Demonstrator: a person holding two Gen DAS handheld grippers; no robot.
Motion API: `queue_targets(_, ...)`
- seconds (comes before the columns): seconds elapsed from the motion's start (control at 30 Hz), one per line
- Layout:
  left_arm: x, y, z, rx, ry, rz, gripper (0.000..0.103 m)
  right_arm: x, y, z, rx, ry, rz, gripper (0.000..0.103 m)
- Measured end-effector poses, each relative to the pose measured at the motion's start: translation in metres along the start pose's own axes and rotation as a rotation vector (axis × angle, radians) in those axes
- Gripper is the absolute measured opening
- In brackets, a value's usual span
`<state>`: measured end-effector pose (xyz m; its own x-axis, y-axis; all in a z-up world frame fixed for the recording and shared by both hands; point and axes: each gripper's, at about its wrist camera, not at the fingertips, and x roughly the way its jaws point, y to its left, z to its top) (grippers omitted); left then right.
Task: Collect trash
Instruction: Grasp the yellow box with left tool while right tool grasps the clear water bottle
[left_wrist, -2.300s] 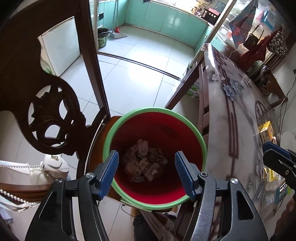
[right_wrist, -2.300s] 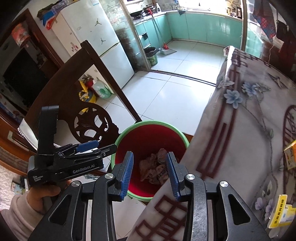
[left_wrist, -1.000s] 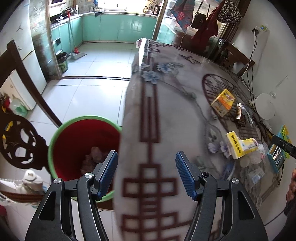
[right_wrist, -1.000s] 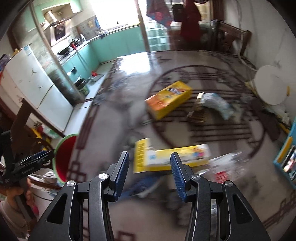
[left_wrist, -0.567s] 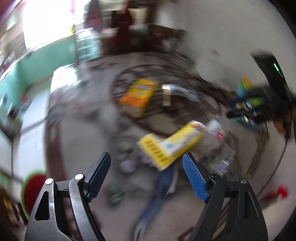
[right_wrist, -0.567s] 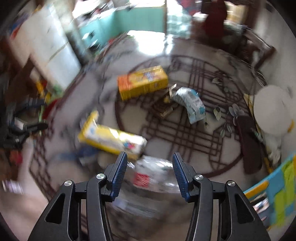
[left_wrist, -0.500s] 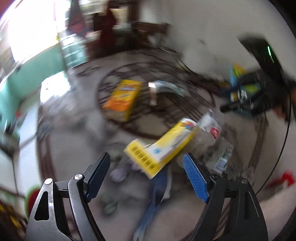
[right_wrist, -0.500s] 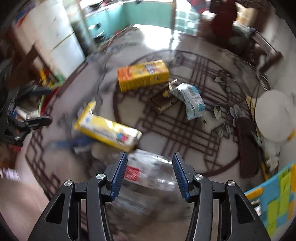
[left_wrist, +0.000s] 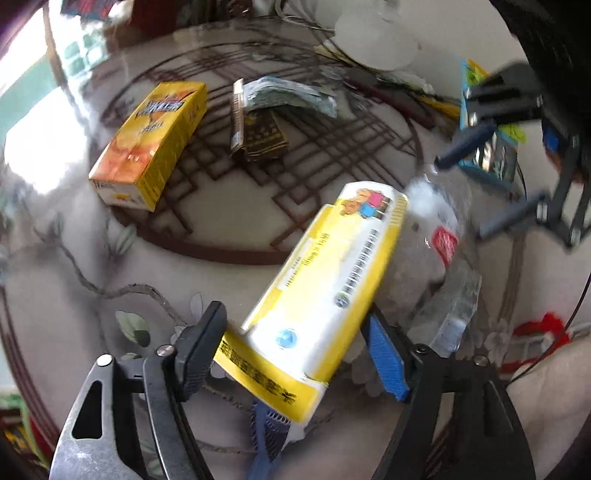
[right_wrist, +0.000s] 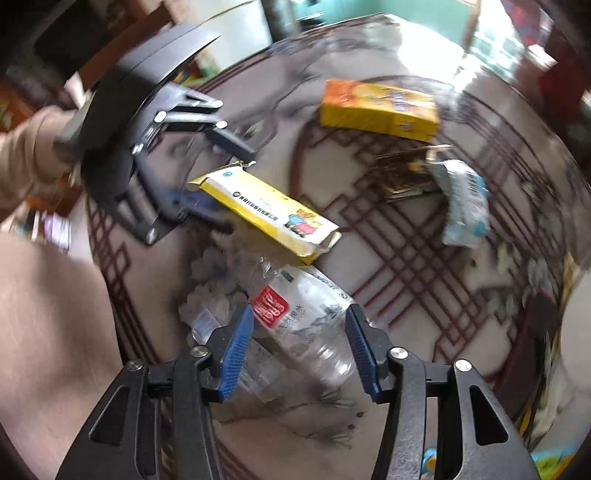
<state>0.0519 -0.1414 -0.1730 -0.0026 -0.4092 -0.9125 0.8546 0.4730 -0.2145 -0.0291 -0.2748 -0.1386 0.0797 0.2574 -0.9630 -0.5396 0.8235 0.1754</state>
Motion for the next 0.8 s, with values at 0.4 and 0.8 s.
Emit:
queue_targets(0.4, -0.043, 0.044, -0.023, -0.365, -0.12, 0.096, 0.032, 0.048, 0.005, 0.013, -0.139, 0.138, 0.113, 0.064)
queue_targets(0.8, -0.105, 0.063, -0.058, -0.637, -0.339, 0.125, 0.033, 0.059, -0.004, 0.012, -0.027, 0.098, 0.114, 0.06)
